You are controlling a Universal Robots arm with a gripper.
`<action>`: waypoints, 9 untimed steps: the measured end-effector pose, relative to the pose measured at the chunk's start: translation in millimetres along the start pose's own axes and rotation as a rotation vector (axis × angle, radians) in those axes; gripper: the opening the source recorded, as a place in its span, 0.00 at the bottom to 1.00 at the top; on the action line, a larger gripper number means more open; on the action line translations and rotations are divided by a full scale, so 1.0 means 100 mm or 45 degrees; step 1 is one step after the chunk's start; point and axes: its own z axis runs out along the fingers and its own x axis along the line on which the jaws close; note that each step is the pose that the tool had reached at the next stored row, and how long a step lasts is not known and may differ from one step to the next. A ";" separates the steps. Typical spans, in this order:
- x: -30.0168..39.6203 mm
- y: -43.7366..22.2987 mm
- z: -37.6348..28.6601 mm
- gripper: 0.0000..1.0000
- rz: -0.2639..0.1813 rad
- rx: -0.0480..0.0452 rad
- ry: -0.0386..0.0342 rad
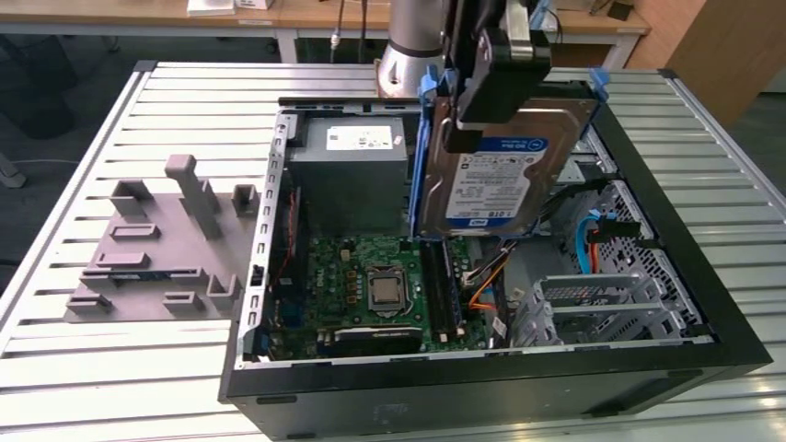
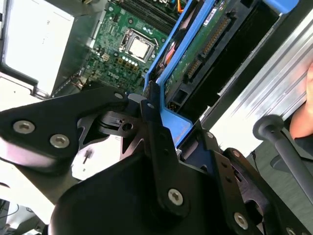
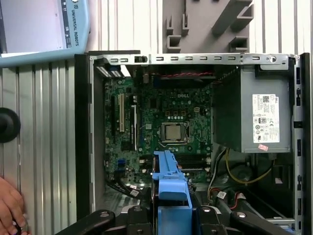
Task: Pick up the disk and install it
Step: 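Insert the disk into the insertion slot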
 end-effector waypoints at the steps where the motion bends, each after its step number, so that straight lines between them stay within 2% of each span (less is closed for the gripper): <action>1: 0.034 -0.001 0.006 0.36 0.000 0.000 -0.0003; 6: 0.210 -0.008 0.026 0.36 0.000 0.000 -0.0005; 9: 0.251 -0.013 0.029 0.36 0.000 0.000 -0.0003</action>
